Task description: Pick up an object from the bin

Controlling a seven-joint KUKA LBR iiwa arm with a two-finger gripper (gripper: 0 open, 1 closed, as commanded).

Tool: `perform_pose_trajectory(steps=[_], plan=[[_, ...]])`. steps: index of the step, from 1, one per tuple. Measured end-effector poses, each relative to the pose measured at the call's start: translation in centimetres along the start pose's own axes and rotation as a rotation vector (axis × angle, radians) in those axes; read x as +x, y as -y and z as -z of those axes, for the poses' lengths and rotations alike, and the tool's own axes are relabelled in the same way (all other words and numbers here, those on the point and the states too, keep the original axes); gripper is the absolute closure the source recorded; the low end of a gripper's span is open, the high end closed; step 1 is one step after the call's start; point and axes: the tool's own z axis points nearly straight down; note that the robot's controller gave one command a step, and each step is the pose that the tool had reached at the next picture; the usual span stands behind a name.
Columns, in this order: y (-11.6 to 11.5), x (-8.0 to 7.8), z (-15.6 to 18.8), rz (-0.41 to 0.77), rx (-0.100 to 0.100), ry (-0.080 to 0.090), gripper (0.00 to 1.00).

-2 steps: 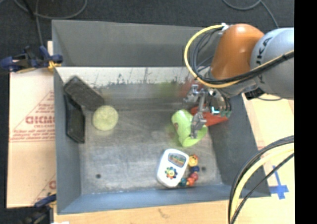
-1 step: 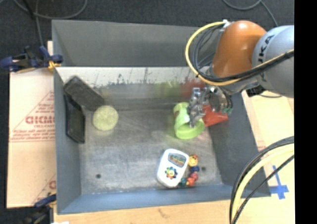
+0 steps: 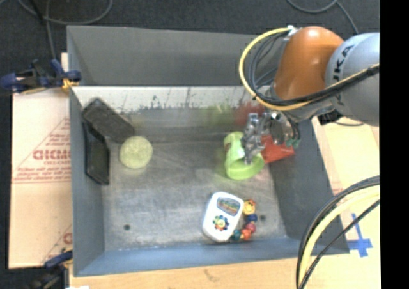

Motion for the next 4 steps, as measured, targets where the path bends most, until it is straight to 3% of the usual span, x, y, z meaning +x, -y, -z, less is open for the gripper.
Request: perform_pose_trajectory(steps=[1, 2, 3, 4], plan=[[-0.09, -0.78, -1.12, 0.009, -0.008, -0.004, 1.0], [-0.19, -1.03, -0.92, 0.01, -0.008, 0.012, 1.0], [-0.12, -1.18, -1.67, 0.01, -0.003, 0.036, 0.0], [-0.12, -1.03, -1.7, 0.01, -0.004, 0.025, 1.0]])
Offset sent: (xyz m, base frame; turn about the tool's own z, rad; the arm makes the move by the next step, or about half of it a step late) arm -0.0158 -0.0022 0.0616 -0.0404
